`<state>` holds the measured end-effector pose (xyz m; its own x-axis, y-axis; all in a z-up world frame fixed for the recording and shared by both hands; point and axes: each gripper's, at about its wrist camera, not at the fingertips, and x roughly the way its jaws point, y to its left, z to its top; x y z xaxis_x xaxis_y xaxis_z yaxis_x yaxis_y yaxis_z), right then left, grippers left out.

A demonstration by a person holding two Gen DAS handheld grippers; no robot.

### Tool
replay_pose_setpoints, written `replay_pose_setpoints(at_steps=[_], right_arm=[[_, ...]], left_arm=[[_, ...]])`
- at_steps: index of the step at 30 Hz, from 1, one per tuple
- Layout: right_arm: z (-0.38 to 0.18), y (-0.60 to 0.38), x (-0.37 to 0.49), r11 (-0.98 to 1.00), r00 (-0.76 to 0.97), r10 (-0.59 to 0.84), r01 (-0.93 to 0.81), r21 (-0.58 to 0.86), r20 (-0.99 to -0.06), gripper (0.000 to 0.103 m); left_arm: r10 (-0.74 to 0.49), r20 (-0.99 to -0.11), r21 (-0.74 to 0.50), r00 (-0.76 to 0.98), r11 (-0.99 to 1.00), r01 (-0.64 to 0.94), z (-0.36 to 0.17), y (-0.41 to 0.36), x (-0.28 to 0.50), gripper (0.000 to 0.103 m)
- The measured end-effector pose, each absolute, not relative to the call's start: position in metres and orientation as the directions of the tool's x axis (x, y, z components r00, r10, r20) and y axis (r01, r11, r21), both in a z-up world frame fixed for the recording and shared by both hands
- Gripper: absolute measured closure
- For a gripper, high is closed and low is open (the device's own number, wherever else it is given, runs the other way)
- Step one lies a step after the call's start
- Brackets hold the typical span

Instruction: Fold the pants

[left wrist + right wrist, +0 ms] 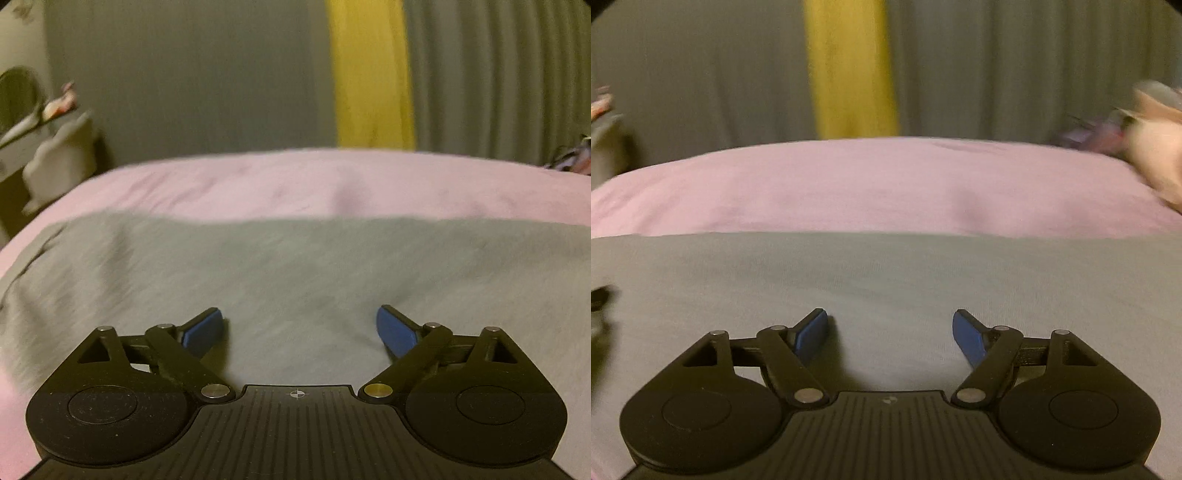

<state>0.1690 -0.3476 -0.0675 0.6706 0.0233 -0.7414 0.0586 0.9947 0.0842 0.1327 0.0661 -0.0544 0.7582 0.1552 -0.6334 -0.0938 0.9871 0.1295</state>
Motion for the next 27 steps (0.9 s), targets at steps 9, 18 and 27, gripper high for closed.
replay_pose_setpoints(at_steps=[9,18,27], right_arm=[[-0.056,-0.543,0.045,0.763,0.538,-0.264,0.625,0.168,-0.801,0.033],[-0.066,-0.587,-0.037,0.479,0.602,-0.138,0.736,0.479,-0.786,0.071],[-0.060,-0.585,-0.012,0.445,0.628,-0.136,0.730,0.519,-0.767,0.073]], left_arm=[[0.215,-0.707,0.034,0.673,0.962,-0.272,-0.034,0.090,0.102,0.010],[0.081,-0.710,-0.136,0.700,0.959,-0.249,-0.030,0.062,0.063,0.010],[0.080,-0.720,-0.131,0.690,0.960,-0.248,-0.036,0.056,0.061,0.009]])
